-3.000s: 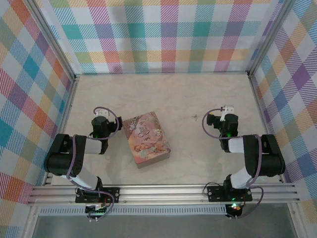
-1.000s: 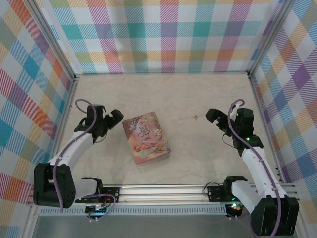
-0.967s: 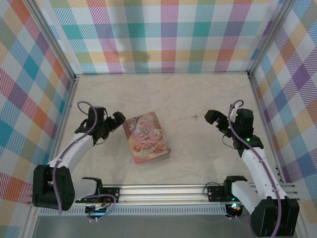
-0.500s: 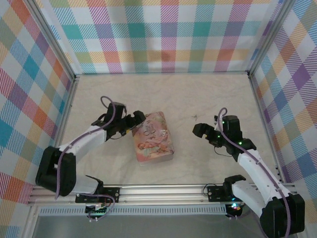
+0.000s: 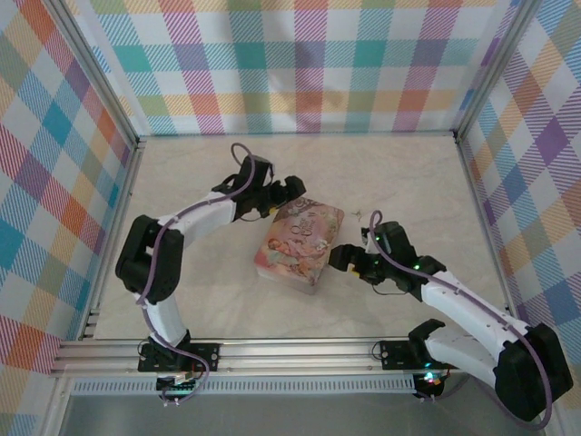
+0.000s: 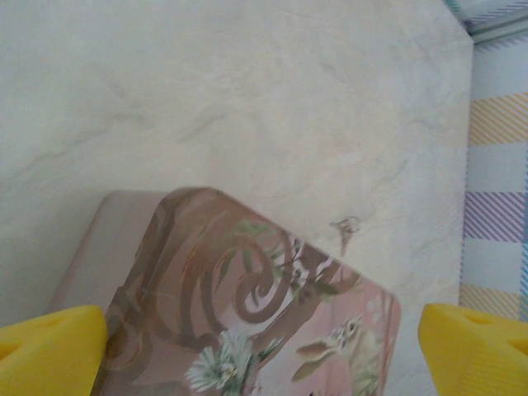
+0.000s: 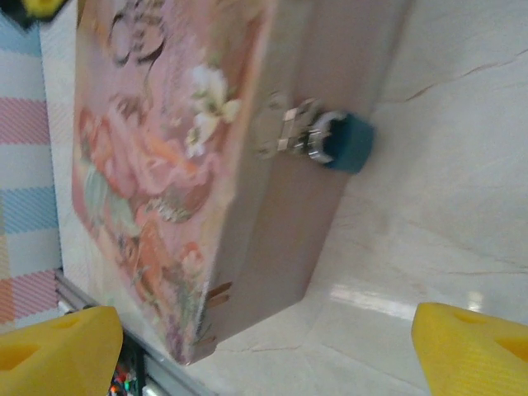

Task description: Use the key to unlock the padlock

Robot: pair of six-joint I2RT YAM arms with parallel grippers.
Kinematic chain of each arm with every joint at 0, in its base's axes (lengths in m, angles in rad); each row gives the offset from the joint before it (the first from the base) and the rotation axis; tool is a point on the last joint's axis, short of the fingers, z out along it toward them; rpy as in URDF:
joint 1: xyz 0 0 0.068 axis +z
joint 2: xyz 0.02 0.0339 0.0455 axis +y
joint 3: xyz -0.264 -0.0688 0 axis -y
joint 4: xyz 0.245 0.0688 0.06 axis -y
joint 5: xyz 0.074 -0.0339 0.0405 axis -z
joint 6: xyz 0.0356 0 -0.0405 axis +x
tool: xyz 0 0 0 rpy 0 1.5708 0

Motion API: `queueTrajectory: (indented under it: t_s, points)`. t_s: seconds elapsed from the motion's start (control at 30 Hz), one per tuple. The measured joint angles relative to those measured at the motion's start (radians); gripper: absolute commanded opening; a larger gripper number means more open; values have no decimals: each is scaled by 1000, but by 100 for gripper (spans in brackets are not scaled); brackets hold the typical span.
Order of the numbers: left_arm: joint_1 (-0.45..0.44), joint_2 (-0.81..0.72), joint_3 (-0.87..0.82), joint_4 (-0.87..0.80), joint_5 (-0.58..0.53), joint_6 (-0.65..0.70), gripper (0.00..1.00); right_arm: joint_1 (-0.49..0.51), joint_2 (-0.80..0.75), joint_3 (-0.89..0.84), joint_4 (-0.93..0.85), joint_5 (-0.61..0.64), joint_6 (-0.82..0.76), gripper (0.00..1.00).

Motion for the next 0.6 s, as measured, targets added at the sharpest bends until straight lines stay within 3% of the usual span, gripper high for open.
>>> queueTrajectory:
  t_s: [0.37,0.47,0.6]
  points:
    - [-10,82,182,-121,56,73,98,243,275,55,185,23,101,90]
    - [3,31,159,-187,34,107,99,279,345,103,225,31,109,90]
    - [41,-148,44,-262,-29,138,100,300,436,177,272,27,111,90]
